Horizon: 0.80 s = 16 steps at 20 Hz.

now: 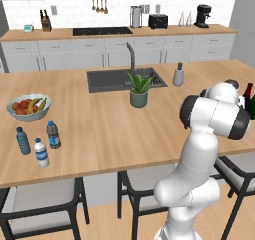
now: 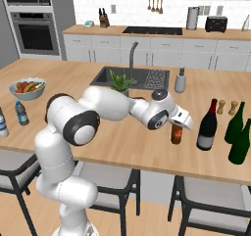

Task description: Move the plastic bottles in the middle to the plastics group, and the glass bottles in the middle to the glass group.

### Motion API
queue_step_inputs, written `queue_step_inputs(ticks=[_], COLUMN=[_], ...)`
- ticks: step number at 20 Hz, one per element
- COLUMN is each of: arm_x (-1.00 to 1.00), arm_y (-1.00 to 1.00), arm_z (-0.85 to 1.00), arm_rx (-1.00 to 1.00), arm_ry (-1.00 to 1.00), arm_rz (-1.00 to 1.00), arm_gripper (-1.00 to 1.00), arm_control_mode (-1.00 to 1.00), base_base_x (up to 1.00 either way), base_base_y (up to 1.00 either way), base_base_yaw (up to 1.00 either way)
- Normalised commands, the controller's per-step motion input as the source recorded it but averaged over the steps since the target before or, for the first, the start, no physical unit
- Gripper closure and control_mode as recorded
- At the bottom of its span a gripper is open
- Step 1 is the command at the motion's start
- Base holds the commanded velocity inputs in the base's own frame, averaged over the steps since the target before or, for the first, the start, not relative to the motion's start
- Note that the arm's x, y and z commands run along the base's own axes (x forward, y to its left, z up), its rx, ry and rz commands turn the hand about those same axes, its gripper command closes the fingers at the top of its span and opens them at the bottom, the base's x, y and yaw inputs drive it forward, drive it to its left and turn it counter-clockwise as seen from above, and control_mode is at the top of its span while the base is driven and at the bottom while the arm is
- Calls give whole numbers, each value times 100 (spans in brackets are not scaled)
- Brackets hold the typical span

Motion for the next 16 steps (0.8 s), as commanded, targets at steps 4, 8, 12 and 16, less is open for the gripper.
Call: queue_step_inputs(ticks=[4,8,12,16], arm_x=[-32,-22,-6,0], arm_y=[-8,-2,-9,-21], arm_z=[-16,-37,-12,-2], arm_rx=[0,0,0,0], arm_ry=[-6,-16,-15,-4], arm_rz=[-2,0,-3,-6], arm_gripper=[100,100,100,100], arm_control_mode=[-100,-100,-100,-100], base_base_x=[0,0,0,0], base_base_y=[0,0,0,0], base_base_yaw=[0,0,0,0])
